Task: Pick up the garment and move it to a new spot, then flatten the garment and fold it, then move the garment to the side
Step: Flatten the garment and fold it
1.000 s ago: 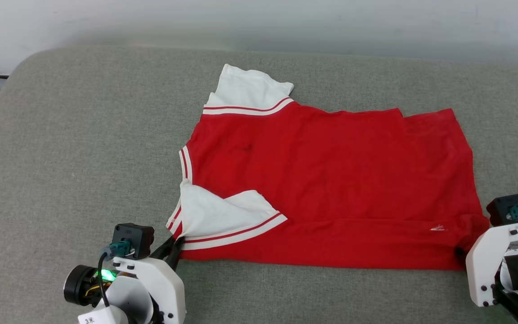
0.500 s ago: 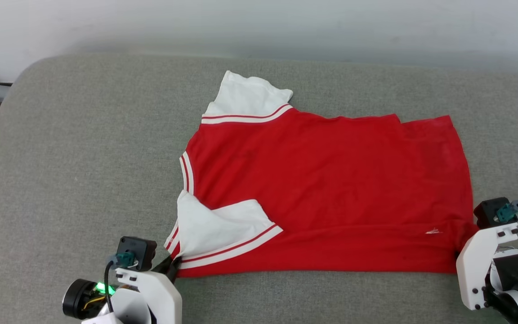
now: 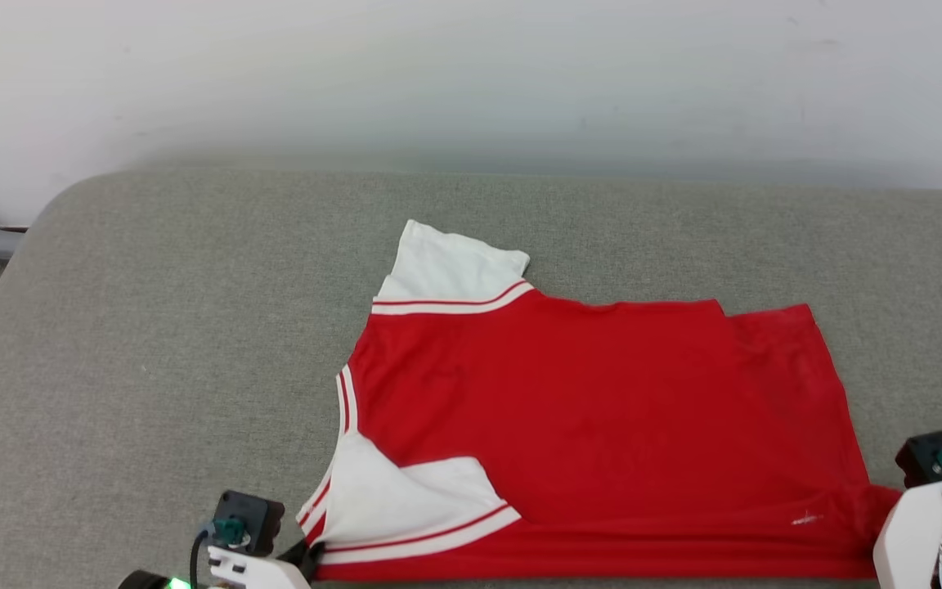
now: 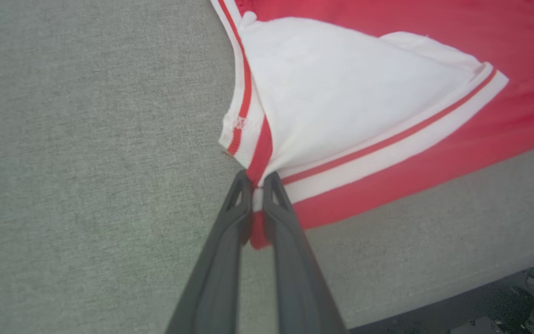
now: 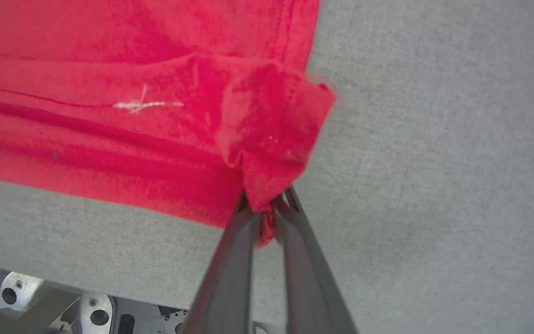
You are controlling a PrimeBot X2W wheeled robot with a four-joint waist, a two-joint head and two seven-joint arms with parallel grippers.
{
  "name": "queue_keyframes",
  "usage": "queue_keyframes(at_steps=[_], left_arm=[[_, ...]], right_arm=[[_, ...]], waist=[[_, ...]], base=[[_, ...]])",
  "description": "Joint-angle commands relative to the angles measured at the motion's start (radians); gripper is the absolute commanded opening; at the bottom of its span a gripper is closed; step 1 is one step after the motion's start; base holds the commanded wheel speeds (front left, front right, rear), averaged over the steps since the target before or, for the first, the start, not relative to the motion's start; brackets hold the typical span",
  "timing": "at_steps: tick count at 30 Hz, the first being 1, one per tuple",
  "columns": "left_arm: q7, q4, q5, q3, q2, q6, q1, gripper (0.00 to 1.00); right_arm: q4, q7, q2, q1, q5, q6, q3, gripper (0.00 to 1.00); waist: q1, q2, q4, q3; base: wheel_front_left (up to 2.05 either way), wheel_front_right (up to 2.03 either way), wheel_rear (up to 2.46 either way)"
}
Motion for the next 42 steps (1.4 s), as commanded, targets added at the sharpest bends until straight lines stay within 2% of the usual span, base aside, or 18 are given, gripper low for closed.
queue_keyframes(at_steps=[1, 8, 17, 23, 24, 25, 26, 34, 42], left_arm=[[0.006, -0.015, -0.004, -0.001, 0.017, 0.014, 0.028, 0.0], [0.002, -0.052, 0.003, -0.026, 0.011, 0.019, 0.068, 0.0], [-0.01, 0.052, 0.014, -0.062, -0.034, -0.021, 0.02, 0.0], [-0.017, 0.119, 0.008, -0.073, -0.056, -0.042, 0.005, 0.0], [-0.023, 0.128, 0.014, -0.074, -0.057, -0.042, 0.002, 0.29], [-0.023, 0.128, 0.014, -0.074, -0.057, -0.042, 0.002, 0.29], [-0.036, 0.141, 0.019, -0.071, -0.059, -0.037, -0.001, 1.0], [-0.058, 0.116, 0.011, -0.046, -0.043, -0.017, -0.003, 1.0], [-0.046, -0.004, 0.016, 0.008, 0.018, 0.022, -0.034, 1.0]], right_arm=[[-0.019, 0.013, -0.012, 0.038, 0.007, -0.002, -0.02, 0.0], [-0.093, 0.042, 0.026, 0.132, 0.001, -0.002, -0.085, 0.0], [-0.072, -0.003, 0.069, 0.135, -0.039, -0.002, -0.083, 0.0], [-0.038, -0.013, 0.075, 0.123, -0.043, -0.002, -0.064, 0.0], [-0.033, -0.014, 0.076, 0.124, -0.043, -0.002, -0.065, 0.0], [-0.033, -0.014, 0.076, 0.124, -0.043, -0.002, -0.065, 0.0], [-0.027, -0.018, 0.078, 0.122, -0.041, -0.002, -0.066, 1.0], [-0.087, -0.053, 0.066, 0.111, -0.036, -0.002, -0.089, 1.0], [-0.228, -0.03, 0.059, 0.101, -0.029, -0.002, -0.12, 1.0]], waist=[[0.0, 0.0, -0.003, -0.008], [0.0, 0.0, 0.0, 0.015], [0.0, 0.0, 0.002, 0.06], [0.0, 0.0, 0.004, 0.062], [0.0, 0.0, 0.004, 0.06], [0.0, 0.0, 0.004, 0.06], [0.0, 0.0, 0.004, 0.054], [0.0, 0.0, 0.0, 0.029], [0.0, 0.0, -0.02, 0.028]], base=[[0.0, 0.0, 0.0], [0.0, 0.0, 0.0], [0.0, 0.0, 0.0], [0.0, 0.0, 0.0], [0.0, 0.0, 0.0], [0.0, 0.0, 0.0], [0.0, 0.0, 0.0], [0.0, 0.0, 0.0], [0.0, 0.0, 0.0]])
